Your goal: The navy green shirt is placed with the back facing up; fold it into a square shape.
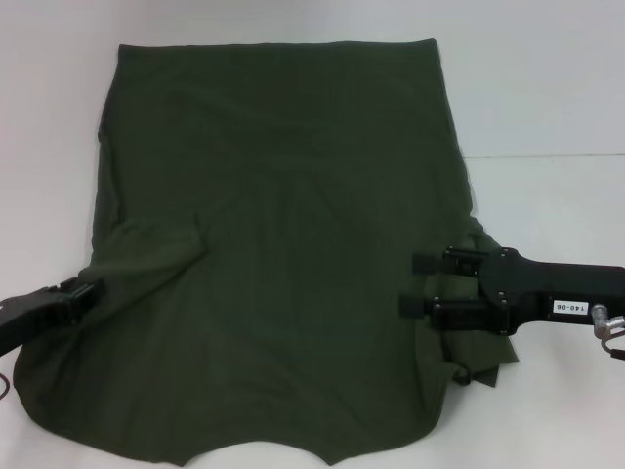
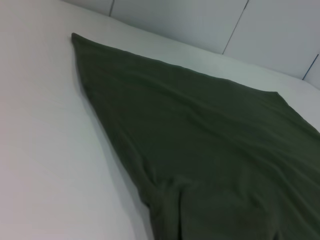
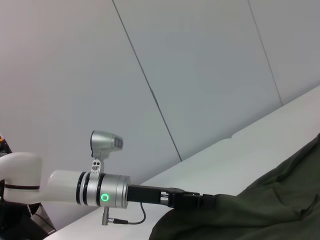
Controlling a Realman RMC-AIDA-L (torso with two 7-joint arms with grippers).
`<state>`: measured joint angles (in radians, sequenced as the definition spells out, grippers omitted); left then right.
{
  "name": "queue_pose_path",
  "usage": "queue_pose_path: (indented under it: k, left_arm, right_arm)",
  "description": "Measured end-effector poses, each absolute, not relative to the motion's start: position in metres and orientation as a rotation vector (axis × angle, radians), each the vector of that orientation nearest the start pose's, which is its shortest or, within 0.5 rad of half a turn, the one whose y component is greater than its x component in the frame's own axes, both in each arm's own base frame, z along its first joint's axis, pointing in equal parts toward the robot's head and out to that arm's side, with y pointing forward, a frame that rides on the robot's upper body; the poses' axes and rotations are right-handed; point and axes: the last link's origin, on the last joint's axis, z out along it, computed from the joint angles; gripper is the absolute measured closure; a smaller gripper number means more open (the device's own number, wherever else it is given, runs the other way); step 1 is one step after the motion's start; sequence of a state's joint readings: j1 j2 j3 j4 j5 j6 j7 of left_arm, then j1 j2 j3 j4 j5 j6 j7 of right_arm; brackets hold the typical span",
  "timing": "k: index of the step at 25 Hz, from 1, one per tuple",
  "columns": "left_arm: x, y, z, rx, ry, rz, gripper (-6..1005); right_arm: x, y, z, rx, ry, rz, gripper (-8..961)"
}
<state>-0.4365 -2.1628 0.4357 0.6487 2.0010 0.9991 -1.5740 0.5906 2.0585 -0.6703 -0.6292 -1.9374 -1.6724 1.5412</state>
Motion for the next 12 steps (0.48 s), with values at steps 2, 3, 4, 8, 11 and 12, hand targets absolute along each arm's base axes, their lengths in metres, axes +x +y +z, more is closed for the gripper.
queue_pose_path:
  k: [2,3,4,8,11,12]
  left_arm:
    - [-0.3587,0.3416,0.0148,-1.921,-1.196,-0.556,372]
    - [-0.3584,0.3420,0.0147,-1.922,-1.195,-0.555,387]
    - [-0.3582,0.3423,0.0146,-1.923,-1.194,-0.553,429]
    - [-0.3576,0.3430,0.0144,-1.925,-1.192,-0.552,600]
    - [-0.3575,0.3431,0.0144,-1.926,-1.192,-0.552,876]
    - [-0.3571,0.3432,0.0144,-1.927,-1.191,-0.554,897]
  right_arm:
    - [0.2324,0.3366,0.0094,-2.774,0.757,0.911,101]
    - [0.2325,0.3366,0.0093,-2.774,0.758,0.912,101]
    - [0.2325,0.3365,0.0093,-2.774,0.758,0.912,101]
    - [0.2333,0.3360,0.0093,-2.772,0.761,0.911,101]
    - [0.2335,0.3358,0.0092,-2.772,0.762,0.911,102]
    - [0.2336,0.3357,0.0091,-2.772,0.763,0.912,102]
